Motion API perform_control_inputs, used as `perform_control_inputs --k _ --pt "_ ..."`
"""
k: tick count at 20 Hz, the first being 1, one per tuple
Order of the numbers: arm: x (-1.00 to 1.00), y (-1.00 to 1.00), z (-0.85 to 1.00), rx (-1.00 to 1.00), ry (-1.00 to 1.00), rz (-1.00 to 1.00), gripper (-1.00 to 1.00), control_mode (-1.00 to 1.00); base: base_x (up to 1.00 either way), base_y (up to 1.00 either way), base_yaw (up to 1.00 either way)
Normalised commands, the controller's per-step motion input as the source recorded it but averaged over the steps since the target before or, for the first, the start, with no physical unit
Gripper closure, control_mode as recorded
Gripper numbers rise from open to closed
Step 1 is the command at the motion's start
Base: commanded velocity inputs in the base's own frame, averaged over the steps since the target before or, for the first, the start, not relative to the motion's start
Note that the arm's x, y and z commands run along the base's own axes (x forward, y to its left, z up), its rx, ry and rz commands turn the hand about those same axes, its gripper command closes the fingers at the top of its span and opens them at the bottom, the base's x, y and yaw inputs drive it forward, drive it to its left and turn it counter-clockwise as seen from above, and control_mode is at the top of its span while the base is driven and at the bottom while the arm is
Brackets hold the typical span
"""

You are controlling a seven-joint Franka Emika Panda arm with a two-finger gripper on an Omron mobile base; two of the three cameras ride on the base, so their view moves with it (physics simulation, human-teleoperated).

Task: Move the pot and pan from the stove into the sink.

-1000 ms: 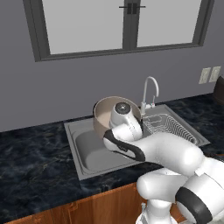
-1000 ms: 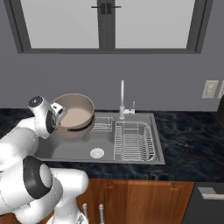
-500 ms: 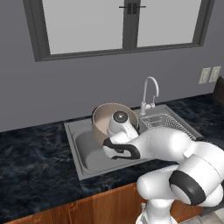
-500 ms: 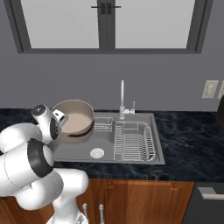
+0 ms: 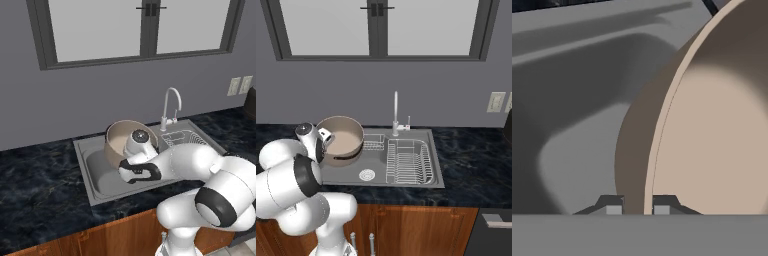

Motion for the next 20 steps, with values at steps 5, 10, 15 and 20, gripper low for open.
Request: perform_control_inputs --k 5,10,15,20 --pt "0.0 0.0 -0.02 0.04 0.0 0.0 1.0 -1.0 0.0 0.0 0.0" --pt "0.0 0.0 -0.11 0.02 0.0 0.0 1.0 -1.0 0.0 0.0 0.0" --pt "0.0 0.0 -0.26 0.02 0.0 0.0 1.0 -1.0 0.0 0.0 0.0" --pt "0.0 0.01 -0.28 0.02 0.0 0.0 1.0 -1.0 0.0 0.0 0.0"
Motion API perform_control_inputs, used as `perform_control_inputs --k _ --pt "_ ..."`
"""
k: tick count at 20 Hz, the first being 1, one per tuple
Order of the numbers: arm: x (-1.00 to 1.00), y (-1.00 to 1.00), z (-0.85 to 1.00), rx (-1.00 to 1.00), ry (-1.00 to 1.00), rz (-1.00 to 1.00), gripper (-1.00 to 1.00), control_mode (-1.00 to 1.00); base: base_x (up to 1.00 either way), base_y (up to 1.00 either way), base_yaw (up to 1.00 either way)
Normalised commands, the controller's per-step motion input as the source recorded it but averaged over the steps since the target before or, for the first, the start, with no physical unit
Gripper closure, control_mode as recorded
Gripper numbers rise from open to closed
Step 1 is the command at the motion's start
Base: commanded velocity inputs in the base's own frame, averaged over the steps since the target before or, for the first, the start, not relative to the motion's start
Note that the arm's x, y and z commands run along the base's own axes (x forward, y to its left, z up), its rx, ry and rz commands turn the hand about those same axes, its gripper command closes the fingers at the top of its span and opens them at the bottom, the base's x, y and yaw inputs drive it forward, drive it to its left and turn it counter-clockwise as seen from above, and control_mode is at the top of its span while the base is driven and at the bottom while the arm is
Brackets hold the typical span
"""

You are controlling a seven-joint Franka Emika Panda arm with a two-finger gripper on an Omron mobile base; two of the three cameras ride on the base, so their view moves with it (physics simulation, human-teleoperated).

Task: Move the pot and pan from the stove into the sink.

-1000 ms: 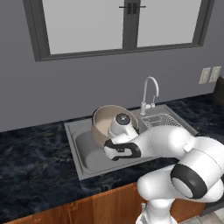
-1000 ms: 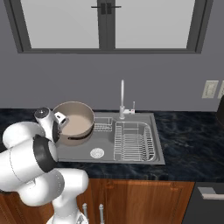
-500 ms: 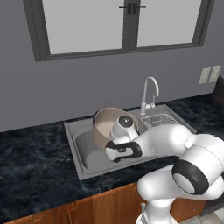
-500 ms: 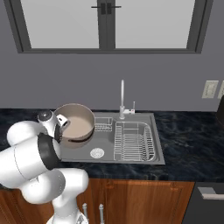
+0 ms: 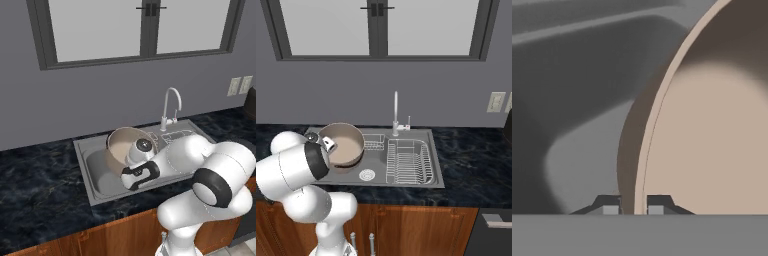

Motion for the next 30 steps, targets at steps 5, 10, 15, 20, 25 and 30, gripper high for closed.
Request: perform_control_inputs --k 5,10,15,20,25,30 --pt "-0.02 0.01 -0.28 0.01 -0.01 0.0 1.0 -1.0 0.0 0.0 0.0" --pt "0.0 0.05 -0.2 0.0 0.0 0.0 1.0 -1.0 0.0 0.0 0.0" --pt "-0.05 0.41 -0.08 -0.01 0.0 0.0 1.0 -1.0 0.0 0.0 0.0" --pt "-0.27 0.65 0.0 -0.06 0.0 -0.01 1.0 -1.0 0.0 0.0 0.0" --pt "-0.17 0.24 -0.02 -0.03 -0.02 0.01 1.0 -1.0 0.0 0.0 0.0" --pt "0.05 0.05 -0.07 0.0 0.0 0.0 1.0 -1.0 0.0 0.0 0.0"
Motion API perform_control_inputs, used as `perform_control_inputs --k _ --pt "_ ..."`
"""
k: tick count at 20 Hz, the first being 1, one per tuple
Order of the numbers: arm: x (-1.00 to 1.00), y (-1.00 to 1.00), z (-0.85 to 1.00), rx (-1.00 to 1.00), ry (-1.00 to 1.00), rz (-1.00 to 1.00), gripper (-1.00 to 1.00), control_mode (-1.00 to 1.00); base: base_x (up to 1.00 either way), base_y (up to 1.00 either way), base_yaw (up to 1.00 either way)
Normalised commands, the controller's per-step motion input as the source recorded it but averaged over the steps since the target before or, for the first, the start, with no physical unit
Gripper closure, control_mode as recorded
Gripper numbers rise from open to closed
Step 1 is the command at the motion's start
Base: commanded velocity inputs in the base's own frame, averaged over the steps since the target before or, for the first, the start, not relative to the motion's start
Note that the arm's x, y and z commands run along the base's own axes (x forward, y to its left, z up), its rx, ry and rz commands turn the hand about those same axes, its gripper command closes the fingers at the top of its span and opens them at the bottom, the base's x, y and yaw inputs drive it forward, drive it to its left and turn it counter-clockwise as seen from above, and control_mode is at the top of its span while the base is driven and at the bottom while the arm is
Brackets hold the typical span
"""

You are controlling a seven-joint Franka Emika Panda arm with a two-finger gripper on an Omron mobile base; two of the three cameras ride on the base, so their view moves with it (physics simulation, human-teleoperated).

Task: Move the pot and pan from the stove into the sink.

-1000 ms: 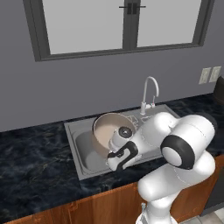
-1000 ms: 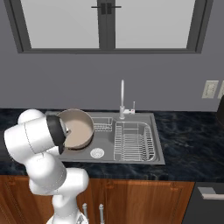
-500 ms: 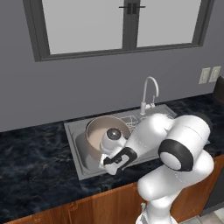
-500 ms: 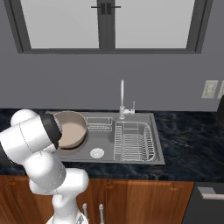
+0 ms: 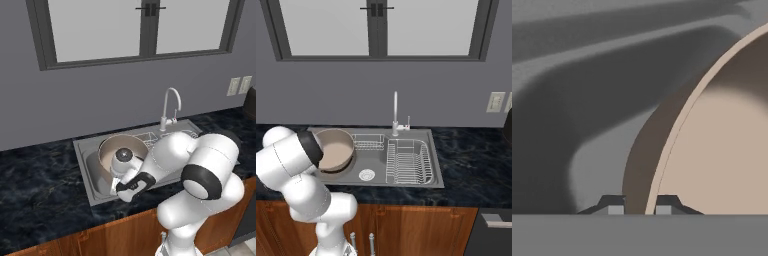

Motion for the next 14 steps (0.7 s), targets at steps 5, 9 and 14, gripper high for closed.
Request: perform_control_inputs --k 5,9,14 --pt "0.08 0.16 -0.23 0.01 0.04 -0.01 1.0 -1.0 0.0 0.0 0.0" --pt "0.0 0.21 -0.31 0.01 0.03 -0.02 1.0 -1.0 0.0 0.0 0.0" --pt "0.14 0.31 -0.39 0.0 0.05 -0.04 1.0 -1.0 0.0 0.0 0.0"
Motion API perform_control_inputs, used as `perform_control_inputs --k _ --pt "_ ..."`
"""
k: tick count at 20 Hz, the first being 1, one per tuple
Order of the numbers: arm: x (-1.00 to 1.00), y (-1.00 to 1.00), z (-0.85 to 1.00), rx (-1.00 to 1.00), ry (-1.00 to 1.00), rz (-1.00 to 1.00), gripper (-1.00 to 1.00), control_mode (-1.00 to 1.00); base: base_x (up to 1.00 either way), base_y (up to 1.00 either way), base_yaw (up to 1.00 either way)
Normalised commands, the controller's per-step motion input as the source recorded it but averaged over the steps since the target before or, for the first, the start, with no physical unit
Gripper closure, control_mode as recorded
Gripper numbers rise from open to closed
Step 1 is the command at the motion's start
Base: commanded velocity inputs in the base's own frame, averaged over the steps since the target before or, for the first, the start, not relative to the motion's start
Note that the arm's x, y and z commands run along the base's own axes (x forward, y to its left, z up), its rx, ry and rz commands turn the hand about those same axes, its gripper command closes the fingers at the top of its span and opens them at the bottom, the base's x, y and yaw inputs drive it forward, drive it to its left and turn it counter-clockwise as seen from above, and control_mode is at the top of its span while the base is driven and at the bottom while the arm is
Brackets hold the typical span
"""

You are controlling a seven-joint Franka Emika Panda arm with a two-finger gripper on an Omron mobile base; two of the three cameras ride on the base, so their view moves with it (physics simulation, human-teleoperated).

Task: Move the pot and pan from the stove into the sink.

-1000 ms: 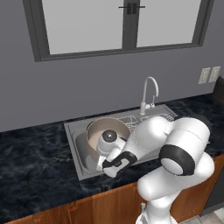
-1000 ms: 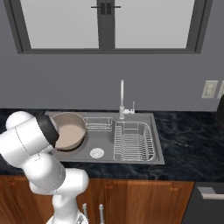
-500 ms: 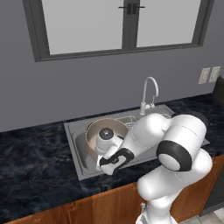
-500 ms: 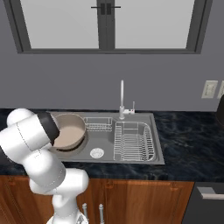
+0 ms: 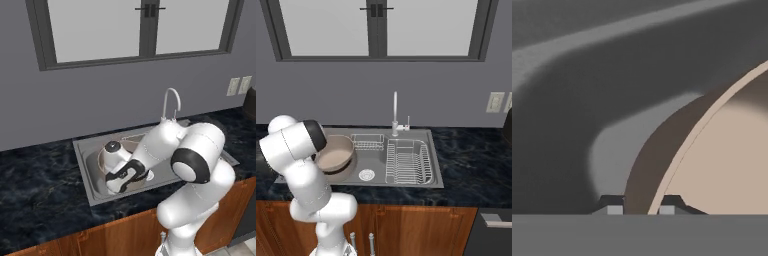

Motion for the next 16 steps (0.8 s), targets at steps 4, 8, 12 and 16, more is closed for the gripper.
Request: perform_control_inputs --k 4,8,12,16 --pt "0.13 0.29 -0.23 0.0 0.07 -0.03 1.0 -1.0 0.0 0.0 0.0" --pt "-0.04 0.14 0.12 0.0 0.05 0.0 1.0 -1.0 0.0 0.0 0.0" --pt "-0.05 0.28 0.21 -0.04 0.07 0.0 1.0 -1.0 0.0 0.0 0.0" --pt "0.02 0.39 -0.11 -0.07 0.13 0.0 1.0 -1.0 0.0 0.0 0.0"
